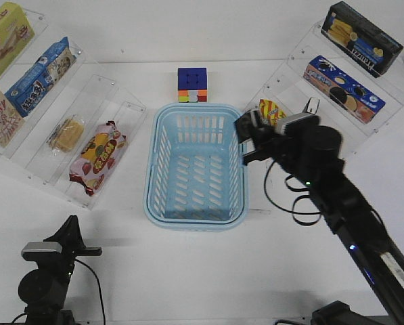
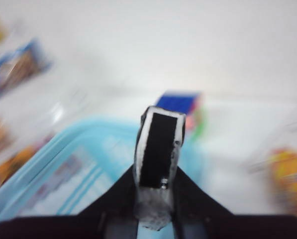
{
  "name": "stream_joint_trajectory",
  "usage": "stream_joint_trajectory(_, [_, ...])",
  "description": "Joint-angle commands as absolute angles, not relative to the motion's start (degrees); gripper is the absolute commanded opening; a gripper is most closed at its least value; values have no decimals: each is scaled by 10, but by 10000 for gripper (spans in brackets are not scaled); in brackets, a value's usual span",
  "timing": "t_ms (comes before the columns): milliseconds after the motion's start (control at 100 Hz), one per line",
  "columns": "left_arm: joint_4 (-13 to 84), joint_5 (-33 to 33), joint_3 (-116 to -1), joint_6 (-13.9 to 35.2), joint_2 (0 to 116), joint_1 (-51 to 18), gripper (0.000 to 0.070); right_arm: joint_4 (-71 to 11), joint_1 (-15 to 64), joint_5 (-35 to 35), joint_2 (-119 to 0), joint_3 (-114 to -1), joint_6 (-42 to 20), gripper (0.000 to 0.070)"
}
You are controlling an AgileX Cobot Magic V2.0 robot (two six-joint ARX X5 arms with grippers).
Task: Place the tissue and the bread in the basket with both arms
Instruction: 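Carry the tissue pack into the basket and release it, then reach the left gripper to the wrapped bread roll on the shelf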
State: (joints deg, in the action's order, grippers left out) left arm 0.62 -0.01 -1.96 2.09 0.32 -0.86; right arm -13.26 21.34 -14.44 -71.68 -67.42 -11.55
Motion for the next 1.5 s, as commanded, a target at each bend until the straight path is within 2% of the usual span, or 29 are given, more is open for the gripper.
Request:
stream_joint_trajectory(0, [0,1,-8,16,2,-7,1,-120,244,-146,-745,-679,-93,0])
stream_joint_trajectory(60, [-1,1,-8,16,2,-7,1,-111,262,-146,-773,-679,-80,1])
stream_joint_trajectory(100, [0,1,-8,16,2,-7,1,-104,271,-146,-790,-679,-73,35])
stream_joint_trajectory(130, [0,1,-8,16,2,-7,1,-102,276,-146,-801,-679,-73,100])
stream_joint_trajectory(210, [-1,1,-8,16,2,-7,1,-102,280,-147,-817,-679,-78,333])
stream_joint_trajectory(260, [-4,1,-8,17,2,-7,1,-103,280,-151,-818,-679,-78,385])
stream_joint_trajectory(370, [-5,1,-8,46,2,-7,1,-103,276,-149,-792,-682,-79,380])
stream_joint_trajectory(420, [-5,1,-8,71,2,-7,1,-101,266,-148,-770,-685,-79,343])
stream_joint_trajectory(460, [-5,1,-8,98,2,-7,1,-101,255,-146,-748,-687,-77,259])
stream_joint_trajectory(540, [-5,1,-8,171,2,-7,1,-103,227,-130,-701,-688,-74,0])
stream_joint_trajectory(630, [-5,1,-10,266,2,-7,1,-127,193,-94,-651,-688,-73,0])
stream_joint_trajectory(700, [-5,3,-18,314,2,-7,1,-149,167,-69,-620,-678,-70,1])
stream_joint_trajectory(790, [-2,25,-45,335,3,-7,1,-124,142,-64,-573,-620,-70,1])
stream_joint_trajectory(880, [19,30,-98,338,18,-7,1,-53,129,-64,-517,-520,-70,1])
stream_joint_trajectory(940, [40,30,-142,321,44,-7,1,9,127,-63,-486,-449,-70,1])
stream_joint_trajectory(1010, [66,30,-199,267,90,-7,1,67,127,-57,-461,-383,-74,0])
stream_joint_trajectory(1080, [95,29,-261,192,154,-7,1,92,127,-58,-452,-345,-84,1])
stream_joint_trajectory(1250, [164,29,-410,1,342,-7,16,89,127,-60,-455,-339,-91,1])
stream_joint_trajectory(1290, [173,29,-441,-32,385,-7,93,96,127,-60,-455,-339,-91,1])
stream_joint_trajectory(1370, [183,27,-499,-77,464,-7,356,107,127,-60,-455,-339,-91,1])
stream_joint_trajectory(1410, [183,27,-526,-89,501,-7,464,108,127,-59,-454,-339,-91,1])
stream_joint_trajectory(1460, [185,23,-559,-105,543,-7,528,107,127,-60,-454,-339,-90,1])
stream_joint_trajectory(1490, [188,20,-578,-119,567,-7,535,106,127,-60,-454,-339,-91,1])
